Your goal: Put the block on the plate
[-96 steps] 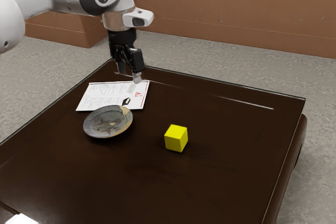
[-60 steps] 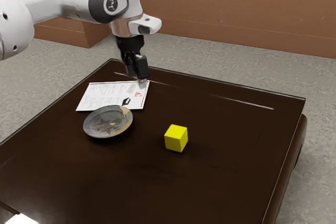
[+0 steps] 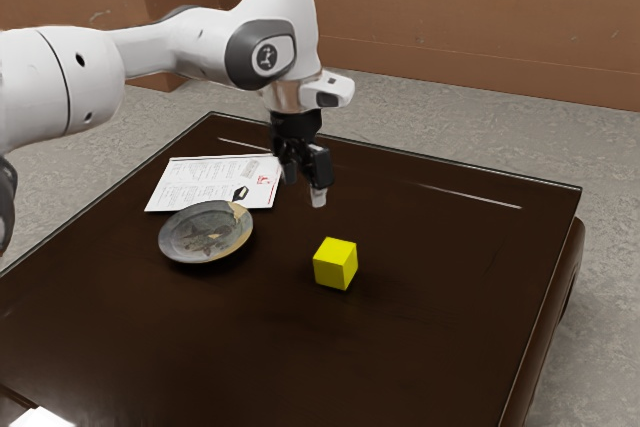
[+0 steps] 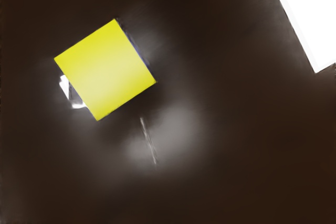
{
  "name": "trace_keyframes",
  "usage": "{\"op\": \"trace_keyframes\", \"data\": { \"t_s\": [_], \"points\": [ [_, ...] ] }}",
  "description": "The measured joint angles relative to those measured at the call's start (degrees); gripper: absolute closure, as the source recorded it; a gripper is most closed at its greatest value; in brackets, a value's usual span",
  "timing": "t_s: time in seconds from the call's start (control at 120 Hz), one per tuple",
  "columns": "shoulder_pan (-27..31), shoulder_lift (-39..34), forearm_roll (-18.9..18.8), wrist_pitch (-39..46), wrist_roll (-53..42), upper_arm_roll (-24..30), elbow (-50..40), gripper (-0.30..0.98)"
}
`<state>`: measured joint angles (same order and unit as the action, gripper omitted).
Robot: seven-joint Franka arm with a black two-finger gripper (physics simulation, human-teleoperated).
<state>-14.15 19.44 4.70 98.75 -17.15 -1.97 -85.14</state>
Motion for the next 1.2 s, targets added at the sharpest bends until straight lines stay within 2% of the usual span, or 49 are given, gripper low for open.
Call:
{"op": "trace_keyframes", "data": {
  "t_s": [0.142, 0.283, 0.408, 0.483, 0.675, 1.2],
  "points": [
    [-0.34, 1.93, 3.06, 1.24, 5.01, -1.42, -0.01, 0.0],
    [-1.55, 4.26, 4.09, 2.52, 9.89, -1.76, 0.39, 0.0],
    [-1.98, 7.2, 6.28, 3.91, 11.92, -8.62, 0.39, 0.0],
    [-2.75, 9.69, 7.15, 4.61, 12.65, -10.25, 0.37, 0.0],
    [-5.42, 14.2, 7.9, 6.09, 14.39, -10.76, 3.82, 0.0],
    [-6.69, 22.48, 9.14, 6.84, 18.35, -11.21, 8.98, 0.0]
  ]
}}
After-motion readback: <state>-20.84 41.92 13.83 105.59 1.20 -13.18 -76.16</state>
